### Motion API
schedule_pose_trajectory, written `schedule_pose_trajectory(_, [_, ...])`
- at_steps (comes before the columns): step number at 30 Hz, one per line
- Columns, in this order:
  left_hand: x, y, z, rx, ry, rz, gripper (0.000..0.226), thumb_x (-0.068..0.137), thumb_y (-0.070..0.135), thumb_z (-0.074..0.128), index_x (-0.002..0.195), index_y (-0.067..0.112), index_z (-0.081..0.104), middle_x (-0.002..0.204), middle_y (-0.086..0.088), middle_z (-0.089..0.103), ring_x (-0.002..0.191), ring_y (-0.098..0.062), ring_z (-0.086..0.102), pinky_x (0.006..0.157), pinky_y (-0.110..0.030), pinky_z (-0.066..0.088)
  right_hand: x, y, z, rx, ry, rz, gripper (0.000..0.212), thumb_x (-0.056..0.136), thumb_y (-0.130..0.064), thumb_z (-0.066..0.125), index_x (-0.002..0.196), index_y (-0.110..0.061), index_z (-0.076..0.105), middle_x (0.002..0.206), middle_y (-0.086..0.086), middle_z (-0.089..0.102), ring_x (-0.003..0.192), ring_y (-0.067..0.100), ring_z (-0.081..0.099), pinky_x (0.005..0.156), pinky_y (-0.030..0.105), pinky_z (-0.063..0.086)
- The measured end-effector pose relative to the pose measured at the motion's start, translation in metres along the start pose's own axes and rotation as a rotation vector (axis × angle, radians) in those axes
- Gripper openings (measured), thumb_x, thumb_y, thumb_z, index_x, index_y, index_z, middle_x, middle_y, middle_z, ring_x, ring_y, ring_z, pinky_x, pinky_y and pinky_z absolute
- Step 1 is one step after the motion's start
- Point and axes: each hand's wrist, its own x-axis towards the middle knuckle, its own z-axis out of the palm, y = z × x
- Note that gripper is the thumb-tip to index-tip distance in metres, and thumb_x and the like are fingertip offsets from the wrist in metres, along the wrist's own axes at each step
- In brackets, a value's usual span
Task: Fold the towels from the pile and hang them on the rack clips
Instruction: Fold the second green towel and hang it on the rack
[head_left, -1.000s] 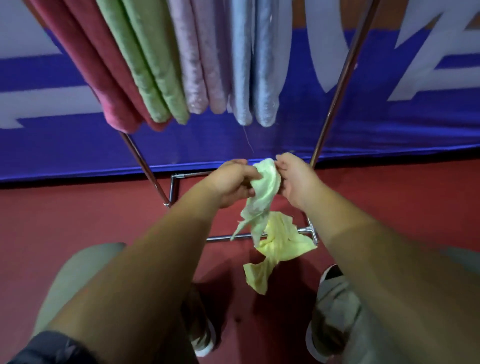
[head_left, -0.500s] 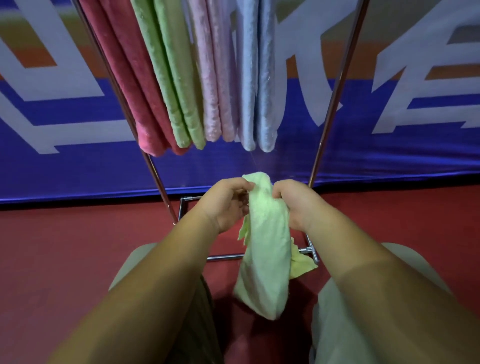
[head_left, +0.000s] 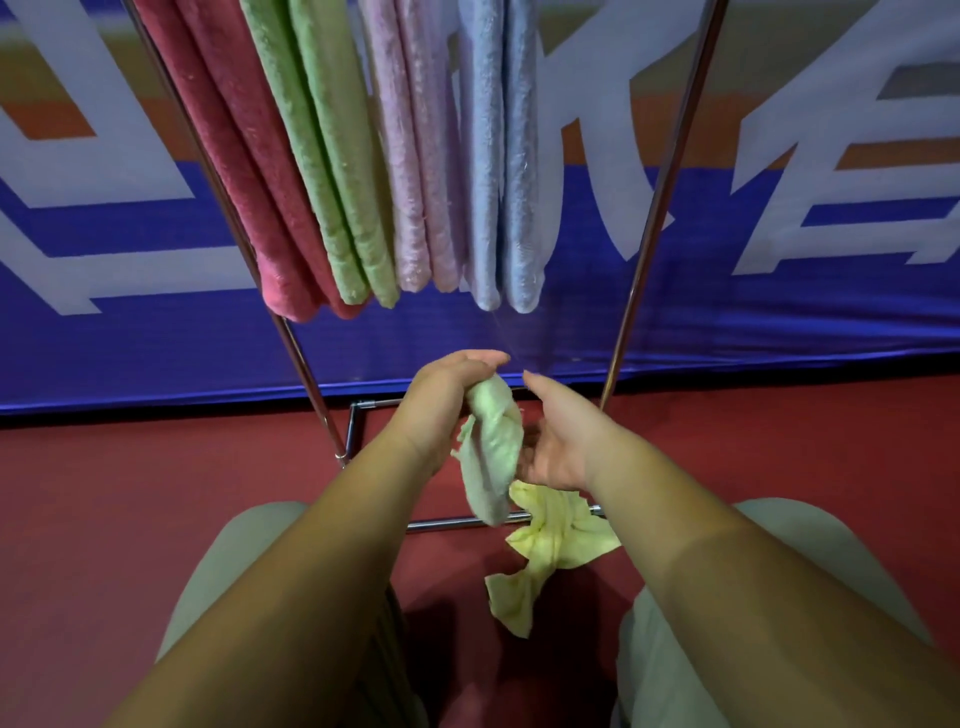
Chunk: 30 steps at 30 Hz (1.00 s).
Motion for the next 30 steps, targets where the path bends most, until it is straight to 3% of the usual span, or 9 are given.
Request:
schedule_pose_trajectory(3, [0.001, 0.002, -0.003, 0.138, -0.015, 0.032, 0.023, 0.093, 0.016, 0.065, 0.108, 0.012, 0.082, 0.093, -0.009, 0.077, 0.089, -0.022, 0.070, 0.083, -0.035, 0.055, 0.006, 0.004, 0.003, -0.067, 0.059, -0.172, 0.032, 0.108, -0.031, 0.059, 0.128, -0.008, 0.071, 0.100, 0.009, 0.077, 0.084, 0.024, 0.075, 0.071, 0.035, 0.060])
schedule_pose_trajectory(6, [0.003, 0.002, -0.011, 0.452, 0.122, -0.068, 0.024, 0.101, 0.029, 0.067, 0.094, 0.009, 0.077, 0.088, -0.005, 0.077, 0.082, -0.024, 0.067, 0.074, -0.032, 0.051, 0.008, 0.003, 0.003, -0.062, 0.136, -0.326, 0.017, 0.103, -0.008, 0.061, 0.109, -0.006, 0.077, 0.094, 0.013, 0.080, 0.083, 0.026, 0.075, 0.073, 0.039, 0.062])
schedule_pose_trajectory(9, [-0.007, 0.002, -0.013, 0.605, 0.095, -0.320, 0.053, 0.104, 0.066, 0.049, 0.111, 0.019, 0.075, 0.105, -0.004, 0.077, 0.095, -0.024, 0.072, 0.077, -0.037, 0.053, 0.007, -0.002, 0.007, -0.112, 0.142, -0.414, 0.015, 0.093, -0.015, 0.066, 0.098, -0.011, 0.079, 0.105, 0.021, 0.081, 0.094, 0.036, 0.075, 0.086, 0.051, 0.058])
schedule_pose_trajectory(12, [-0.005, 0.001, -0.011, 0.374, 0.004, -0.375, 0.064, 0.104, 0.075, 0.033, 0.105, 0.026, 0.075, 0.087, 0.003, 0.078, 0.085, -0.017, 0.067, 0.083, -0.039, 0.046, 0.007, -0.003, 0.009, -0.311, 0.146, -0.475, 0.030, 0.071, -0.027, 0.064, 0.094, -0.019, 0.081, 0.094, 0.014, 0.077, 0.088, 0.033, 0.070, 0.082, 0.049, 0.053])
schedule_pose_trajectory(16, [0.000, 0.000, -0.012, 0.165, -0.026, -0.319, 0.043, 0.103, 0.059, 0.054, 0.106, 0.022, 0.076, 0.078, 0.003, 0.070, 0.072, -0.015, 0.063, 0.095, -0.044, 0.053, -0.003, -0.001, 0.006, -0.516, 0.104, -0.537, 0.040, 0.064, -0.019, 0.059, 0.099, -0.005, 0.073, 0.086, 0.006, 0.067, 0.086, 0.024, 0.060, 0.079, 0.037, 0.045])
schedule_pose_trajectory(20, [0.000, -0.001, -0.008, -0.077, -0.043, -0.216, 0.020, 0.104, 0.019, 0.062, 0.120, 0.009, 0.068, 0.090, -0.007, 0.075, 0.079, -0.019, 0.073, 0.086, -0.040, 0.059, -0.019, 0.000, 0.011, -0.574, 0.100, -0.444, 0.007, 0.075, -0.008, 0.059, 0.070, -0.013, 0.059, 0.057, -0.003, 0.052, 0.062, 0.022, 0.046, 0.062, 0.028, 0.039])
schedule_pose_trajectory(22, [0.001, 0.000, -0.008, -0.111, -0.053, -0.152, 0.031, 0.100, 0.006, 0.062, 0.130, 0.006, 0.066, 0.108, -0.016, 0.077, 0.097, -0.028, 0.074, 0.092, -0.045, 0.059, -0.015, -0.001, 0.010, -0.522, 0.083, -0.425, 0.018, 0.072, -0.030, 0.065, 0.081, -0.016, 0.071, 0.071, 0.003, 0.066, 0.071, 0.026, 0.060, 0.073, 0.039, 0.050])
schedule_pose_trajectory(25, [-0.003, 0.002, -0.006, -0.049, -0.089, -0.114, 0.040, 0.094, 0.001, 0.064, 0.132, 0.014, 0.067, 0.120, -0.019, 0.078, 0.114, -0.038, 0.073, 0.106, -0.053, 0.053, -0.010, -0.004, 0.002, -0.445, 0.059, -0.450, 0.040, 0.096, -0.056, 0.065, 0.110, -0.021, 0.080, 0.100, 0.002, 0.084, 0.093, 0.022, 0.080, 0.086, 0.041, 0.062])
schedule_pose_trajectory(30, [-0.009, 0.004, -0.004, -0.009, -0.258, -0.077, 0.047, 0.094, 0.000, 0.063, 0.134, 0.022, 0.069, 0.127, -0.018, 0.076, 0.119, -0.038, 0.072, 0.106, -0.052, 0.053, -0.004, -0.006, -0.002, -0.314, 0.094, -0.635, 0.024, 0.099, -0.042, 0.073, 0.118, -0.028, 0.079, 0.106, 0.000, 0.085, 0.102, 0.023, 0.082, 0.100, 0.052, 0.064])
